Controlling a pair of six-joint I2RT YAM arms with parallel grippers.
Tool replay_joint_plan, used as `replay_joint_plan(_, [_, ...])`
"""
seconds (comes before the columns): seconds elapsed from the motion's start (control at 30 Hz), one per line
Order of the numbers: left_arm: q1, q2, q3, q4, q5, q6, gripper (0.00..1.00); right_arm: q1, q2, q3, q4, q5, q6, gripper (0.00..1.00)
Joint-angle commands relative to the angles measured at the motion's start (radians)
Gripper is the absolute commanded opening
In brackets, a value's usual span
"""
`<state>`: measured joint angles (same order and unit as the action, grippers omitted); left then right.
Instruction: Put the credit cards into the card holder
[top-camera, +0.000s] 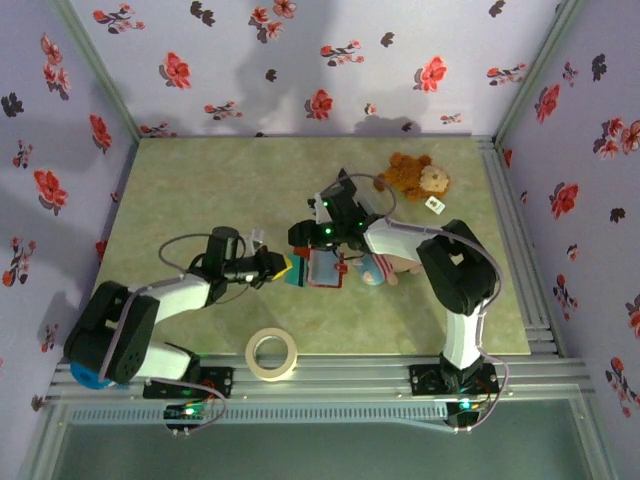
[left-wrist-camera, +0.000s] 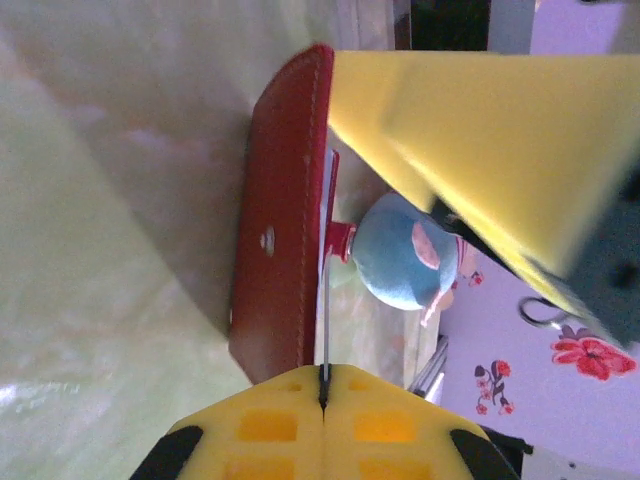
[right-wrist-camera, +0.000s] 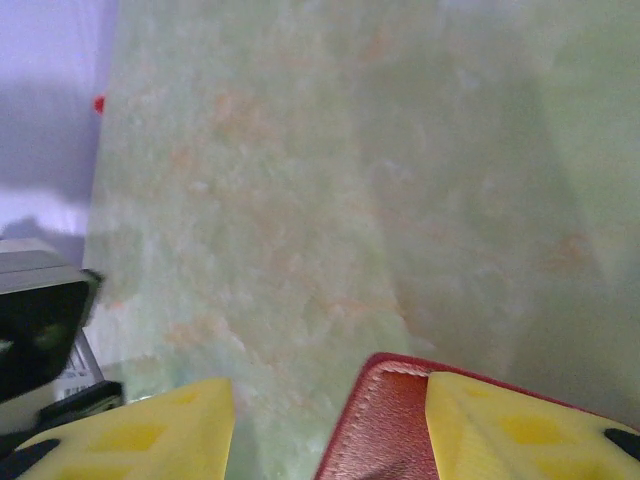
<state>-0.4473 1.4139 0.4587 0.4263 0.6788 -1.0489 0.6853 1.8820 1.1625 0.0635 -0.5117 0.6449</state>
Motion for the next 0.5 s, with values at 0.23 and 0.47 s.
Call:
replay_joint_plan(0.23, [-0.011, 0.169, 0.058, 0.061, -0.069, 0.012, 0.00, -0.080, -0.209, -0.105, -0.154, 0.100, -0.071, 0.55])
replay_joint_plan(0.47, [-0.007, 0.167, 0.059, 0.010, -0.092, 0.045, 0.00, -0.087, -0.304, -0.175, -0.359, 0.180, -0.109, 0.53])
